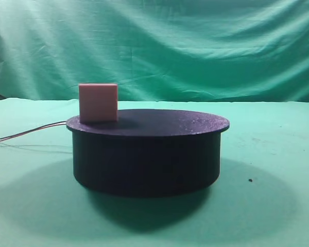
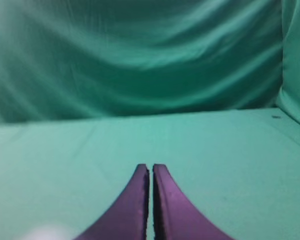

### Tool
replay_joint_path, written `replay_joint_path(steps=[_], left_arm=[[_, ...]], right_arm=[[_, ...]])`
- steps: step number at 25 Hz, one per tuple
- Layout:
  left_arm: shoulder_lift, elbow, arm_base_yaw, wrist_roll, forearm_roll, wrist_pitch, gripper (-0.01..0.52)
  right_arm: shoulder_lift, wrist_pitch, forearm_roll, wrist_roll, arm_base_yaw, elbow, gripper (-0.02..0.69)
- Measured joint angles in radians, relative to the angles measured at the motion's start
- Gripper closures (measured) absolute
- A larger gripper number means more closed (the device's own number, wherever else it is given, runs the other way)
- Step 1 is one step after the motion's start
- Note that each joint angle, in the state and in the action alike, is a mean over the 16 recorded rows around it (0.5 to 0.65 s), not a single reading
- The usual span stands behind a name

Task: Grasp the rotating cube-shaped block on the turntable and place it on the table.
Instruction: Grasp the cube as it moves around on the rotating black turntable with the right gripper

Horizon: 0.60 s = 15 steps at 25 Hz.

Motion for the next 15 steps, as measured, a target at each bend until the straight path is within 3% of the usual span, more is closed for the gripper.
replay_joint_path(steps=[15], left_arm=[[0.0, 0.0, 0.0, 0.0, 0.0, 0.0, 0.514]], right_arm=[[0.575, 0.512, 0.088, -0.041, 0.009, -0.324, 0.665]])
